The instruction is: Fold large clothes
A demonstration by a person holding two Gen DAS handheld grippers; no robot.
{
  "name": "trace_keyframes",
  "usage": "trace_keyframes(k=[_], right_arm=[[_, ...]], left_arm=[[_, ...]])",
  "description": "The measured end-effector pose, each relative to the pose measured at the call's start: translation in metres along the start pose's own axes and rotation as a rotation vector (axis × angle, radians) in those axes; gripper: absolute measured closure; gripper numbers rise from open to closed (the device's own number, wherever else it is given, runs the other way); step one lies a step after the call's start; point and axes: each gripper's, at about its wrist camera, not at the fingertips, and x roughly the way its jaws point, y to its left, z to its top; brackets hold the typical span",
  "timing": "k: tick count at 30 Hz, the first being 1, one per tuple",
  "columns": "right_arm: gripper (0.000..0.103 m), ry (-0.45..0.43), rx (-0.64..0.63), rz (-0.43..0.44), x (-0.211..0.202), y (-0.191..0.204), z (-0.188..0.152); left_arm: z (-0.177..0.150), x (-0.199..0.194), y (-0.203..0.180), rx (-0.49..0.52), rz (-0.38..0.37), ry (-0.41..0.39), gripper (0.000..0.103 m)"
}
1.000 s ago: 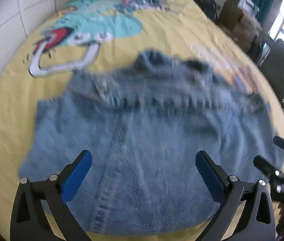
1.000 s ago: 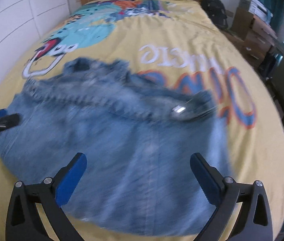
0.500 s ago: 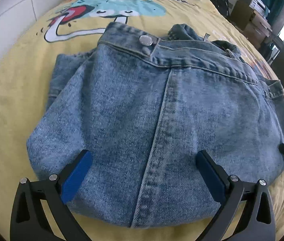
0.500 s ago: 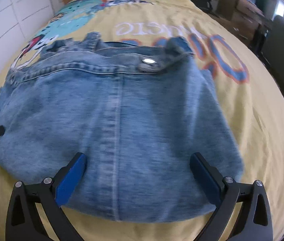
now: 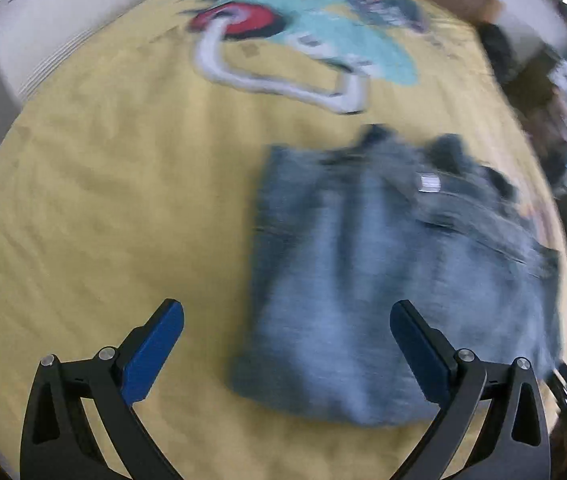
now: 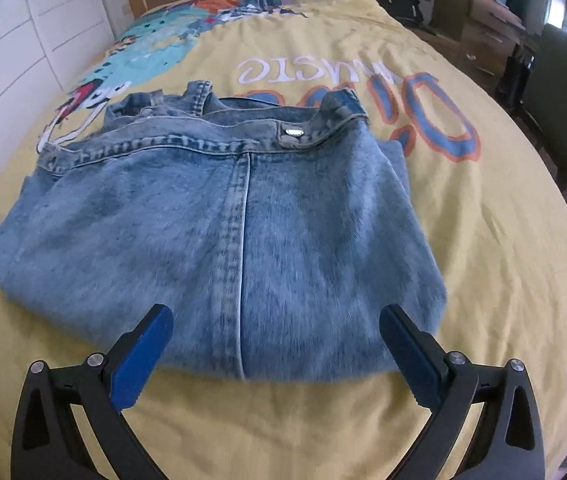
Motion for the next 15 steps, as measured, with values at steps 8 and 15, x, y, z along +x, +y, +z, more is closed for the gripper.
trace_keyframes(k=[8,15], right_arm=[[0.000,0.030,0.014,-0.030,-0.011,-0.013,-0.014],[0.000,0.029,0.022,-0.049,-0.015,-0.019,-0.015]], left_arm=[[-0.007,0.058,0.006,-0.025,-0.050,0.128,0.001],[-0.019,0.054,-0.016,0.084,-0.027,0.115,0.007]])
